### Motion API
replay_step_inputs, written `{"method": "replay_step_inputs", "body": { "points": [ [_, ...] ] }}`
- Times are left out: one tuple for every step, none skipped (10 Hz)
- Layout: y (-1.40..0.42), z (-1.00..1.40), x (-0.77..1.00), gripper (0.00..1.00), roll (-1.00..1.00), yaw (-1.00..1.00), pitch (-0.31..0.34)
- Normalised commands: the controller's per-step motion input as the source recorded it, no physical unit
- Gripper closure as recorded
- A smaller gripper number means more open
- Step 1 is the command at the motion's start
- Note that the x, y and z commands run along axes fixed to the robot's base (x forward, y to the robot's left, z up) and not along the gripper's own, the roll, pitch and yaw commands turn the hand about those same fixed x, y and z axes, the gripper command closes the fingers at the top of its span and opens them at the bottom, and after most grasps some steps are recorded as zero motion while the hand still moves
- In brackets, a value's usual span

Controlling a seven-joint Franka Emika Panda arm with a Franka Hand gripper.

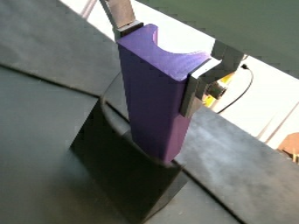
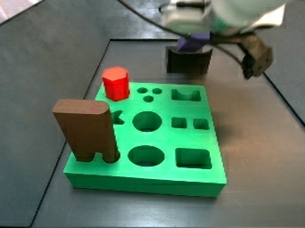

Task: Pick up the arch object. Move up. Place the arch object on the fixture. Regrasp the arch object. Move to above the board. Insert the arch object.
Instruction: Move to above the board.

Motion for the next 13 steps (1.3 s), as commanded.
{"method": "replay_step_inputs", "body": {
  "points": [
    [-0.18, 1.0, 0.04, 1.0, -0.05, -0.1, 0.177],
    [-0.16, 1.0, 0.03, 1.0, -0.04, -0.05, 0.204],
    [-0.15, 1.0, 0.03, 1.0, -0.05, -0.02, 0.214],
    [-0.13, 1.0, 0.04, 1.0, -0.05, 0.04, 0.23],
    [-0.13, 1.0, 0.04, 1.0, -0.04, 0.08, 0.227],
    [-0.11, 0.96, 0.05, 1.0, -0.03, 0.13, 0.216],
    [-0.08, 0.78, 0.05, 1.0, -0.02, 0.15, 0.2],
    [-0.05, 0.55, 0.04, 1.0, -0.01, 0.17, 0.166],
    [-0.04, 0.44, 0.04, 1.0, -0.02, 0.18, 0.144],
    [-0.03, 0.21, 0.03, 1.0, -0.02, 0.18, 0.097],
    [-1.0, 0.75, -0.9, 1.0, -1.0, 0.02, -0.039],
    [-1.0, 0.73, -0.9, 1.0, -1.0, 0.01, -0.053],
    [-0.98, 0.78, -1.0, 1.0, -1.0, 0.01, -0.088]
  ]
}}
